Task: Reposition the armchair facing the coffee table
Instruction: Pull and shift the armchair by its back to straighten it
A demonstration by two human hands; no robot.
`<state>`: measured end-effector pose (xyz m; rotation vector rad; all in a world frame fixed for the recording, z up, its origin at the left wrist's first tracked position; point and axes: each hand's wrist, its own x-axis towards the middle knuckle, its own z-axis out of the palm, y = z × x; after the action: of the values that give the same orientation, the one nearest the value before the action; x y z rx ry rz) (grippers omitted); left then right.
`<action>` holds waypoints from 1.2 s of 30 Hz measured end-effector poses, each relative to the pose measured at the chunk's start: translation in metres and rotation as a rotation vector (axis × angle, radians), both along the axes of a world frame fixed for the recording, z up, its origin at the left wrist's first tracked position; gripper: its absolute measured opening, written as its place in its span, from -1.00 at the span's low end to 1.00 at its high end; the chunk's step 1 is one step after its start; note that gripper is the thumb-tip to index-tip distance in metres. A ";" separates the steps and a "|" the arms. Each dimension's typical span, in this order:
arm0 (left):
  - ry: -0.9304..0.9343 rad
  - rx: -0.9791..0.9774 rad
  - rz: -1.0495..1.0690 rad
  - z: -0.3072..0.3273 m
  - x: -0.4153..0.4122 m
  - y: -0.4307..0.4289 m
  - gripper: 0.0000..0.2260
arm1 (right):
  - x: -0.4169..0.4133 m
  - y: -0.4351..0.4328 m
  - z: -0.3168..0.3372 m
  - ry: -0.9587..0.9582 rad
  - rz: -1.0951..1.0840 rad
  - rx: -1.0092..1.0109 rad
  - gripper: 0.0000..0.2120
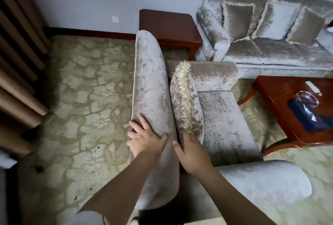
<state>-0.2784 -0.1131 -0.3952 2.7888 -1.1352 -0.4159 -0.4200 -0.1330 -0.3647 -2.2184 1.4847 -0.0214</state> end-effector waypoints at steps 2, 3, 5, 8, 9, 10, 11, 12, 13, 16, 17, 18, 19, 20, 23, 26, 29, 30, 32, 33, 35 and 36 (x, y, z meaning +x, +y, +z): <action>-0.032 -0.002 0.007 -0.003 -0.001 0.001 0.04 | 0.012 -0.021 -0.004 0.013 -0.027 0.079 -0.37; -0.055 -0.003 0.014 -0.004 -0.001 0.000 0.04 | 0.017 -0.030 -0.006 0.012 -0.028 0.103 -0.36; -0.075 -0.009 0.022 -0.004 0.000 -0.001 0.03 | 0.025 -0.044 -0.011 0.012 -0.011 0.114 -0.37; -0.093 -0.003 0.024 -0.005 -0.002 0.000 0.02 | 0.035 -0.061 -0.014 0.013 0.028 0.131 -0.37; -0.102 -0.003 0.029 -0.006 -0.001 0.000 0.01 | 0.040 -0.068 -0.015 0.023 0.054 0.134 -0.36; -0.107 -0.010 0.035 -0.008 -0.001 0.000 -0.01 | 0.045 -0.077 -0.015 0.041 0.087 0.131 -0.34; -0.103 -0.030 0.040 -0.009 0.000 0.001 -0.04 | 0.053 -0.087 -0.016 0.064 0.120 0.121 -0.32; -0.091 -0.063 0.049 -0.009 0.000 0.002 -0.07 | 0.061 -0.098 -0.015 0.088 0.154 0.108 -0.31; -0.077 -0.097 0.068 -0.010 -0.001 0.003 -0.11 | 0.069 -0.108 -0.014 0.109 0.191 0.090 -0.30; -0.075 -0.149 0.226 -0.008 -0.005 0.003 -0.17 | 0.100 -0.133 -0.007 0.102 0.308 0.034 -0.28; -0.083 -0.139 0.277 -0.007 -0.006 0.002 -0.17 | 0.111 -0.139 -0.005 0.068 0.348 0.021 -0.27; -0.091 -0.118 0.300 -0.007 -0.007 0.001 -0.17 | 0.121 -0.144 -0.004 0.029 0.390 0.001 -0.26; -0.097 -0.094 0.307 -0.007 -0.008 0.001 -0.17 | 0.130 -0.148 -0.002 0.000 0.440 -0.031 -0.25; -0.103 -0.078 0.311 -0.007 -0.007 0.000 -0.17 | 0.140 -0.151 -0.001 -0.012 0.499 -0.075 -0.25; -0.109 -0.068 0.315 -0.006 -0.006 -0.001 -0.16 | 0.167 -0.162 0.002 -0.006 0.670 -0.169 -0.32; -0.107 -0.046 0.309 -0.003 -0.005 -0.003 -0.14 | 0.190 -0.169 -0.001 -0.064 0.903 -0.199 -0.38; -0.095 -0.029 0.304 0.000 -0.008 -0.005 -0.17 | 0.196 -0.177 -0.012 -0.023 1.093 -0.196 -0.40; -0.090 -0.029 0.309 0.001 -0.008 -0.005 -0.17 | 0.194 -0.180 -0.017 -0.024 1.097 -0.199 -0.40; -0.093 -0.016 0.311 0.005 -0.009 -0.003 -0.15 | 0.184 -0.178 -0.027 -0.114 1.072 -0.244 -0.46; -0.106 -0.005 0.311 0.005 -0.009 -0.003 -0.14 | 0.181 -0.178 -0.030 -0.169 1.053 -0.251 -0.49; -0.141 0.011 0.320 0.006 -0.010 -0.006 -0.13 | 0.181 -0.178 -0.036 -0.243 1.040 -0.259 -0.55; -0.153 0.010 0.325 0.008 -0.008 -0.011 -0.13 | 0.184 -0.180 -0.038 -0.268 1.039 -0.268 -0.57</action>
<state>-0.2860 -0.1237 -0.3872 2.9812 -0.6805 -0.1782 -0.2362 -0.3130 -0.4025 -2.7951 0.0878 -0.1795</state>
